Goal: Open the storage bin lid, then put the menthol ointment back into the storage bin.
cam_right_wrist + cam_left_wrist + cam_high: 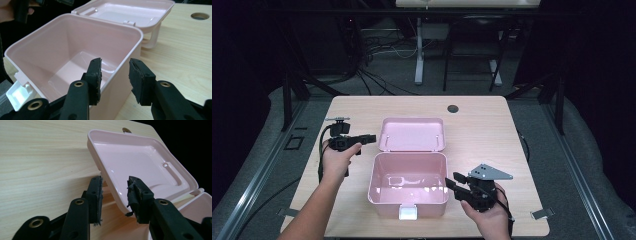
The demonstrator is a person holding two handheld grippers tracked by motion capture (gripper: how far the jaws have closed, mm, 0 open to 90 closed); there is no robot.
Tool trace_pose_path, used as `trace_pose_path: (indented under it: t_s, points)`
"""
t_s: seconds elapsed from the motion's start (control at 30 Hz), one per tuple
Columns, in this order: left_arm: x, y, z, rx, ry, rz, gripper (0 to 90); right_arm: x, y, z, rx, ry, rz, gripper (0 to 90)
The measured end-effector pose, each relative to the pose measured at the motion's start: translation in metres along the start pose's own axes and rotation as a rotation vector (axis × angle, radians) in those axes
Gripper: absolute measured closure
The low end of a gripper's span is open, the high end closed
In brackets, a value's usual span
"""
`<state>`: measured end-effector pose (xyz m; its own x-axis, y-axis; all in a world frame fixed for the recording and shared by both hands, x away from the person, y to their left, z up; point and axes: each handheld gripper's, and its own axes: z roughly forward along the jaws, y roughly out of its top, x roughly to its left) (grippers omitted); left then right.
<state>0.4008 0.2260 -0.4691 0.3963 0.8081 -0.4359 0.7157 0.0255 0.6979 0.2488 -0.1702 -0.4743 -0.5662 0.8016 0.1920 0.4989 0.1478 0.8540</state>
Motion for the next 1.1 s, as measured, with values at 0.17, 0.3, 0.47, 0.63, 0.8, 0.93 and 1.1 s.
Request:
trace_pose_path:
  t_s: [0.17, 0.3, 0.47, 0.63, 0.8, 0.93, 1.1]
  points:
    - [-0.005, -0.01, -0.011, -0.031, 0.004, 0.037, 61.4, -0.008, 0.007, -0.007, -0.024, -0.005, 0.0, 59.9]
    - [-0.007, -0.02, -0.016, -0.038, 0.008, 0.063, 59.8, -0.013, 0.009, -0.008, -0.007, -0.004, 0.002, 59.1]
    - [-0.008, -0.027, -0.022, -0.038, 0.026, 0.109, 55.6, -0.017, 0.014, -0.009, 0.038, -0.021, -0.028, 57.8]
    - [-0.007, -0.03, -0.031, -0.048, 0.018, 0.127, 55.3, -0.022, 0.021, -0.009, 0.1, -0.036, -0.077, 55.4]
    - [-0.006, -0.033, -0.038, -0.046, 0.022, 0.141, 53.9, -0.027, 0.03, -0.01, 0.149, -0.042, -0.102, 55.4]
    - [-0.002, -0.036, -0.042, -0.037, 0.025, 0.148, 53.9, -0.032, 0.034, -0.008, 0.206, -0.048, -0.131, 55.8]
    - [0.001, -0.038, -0.046, -0.04, 0.013, 0.172, 56.0, -0.037, 0.037, -0.002, 0.292, -0.062, -0.166, 57.6]
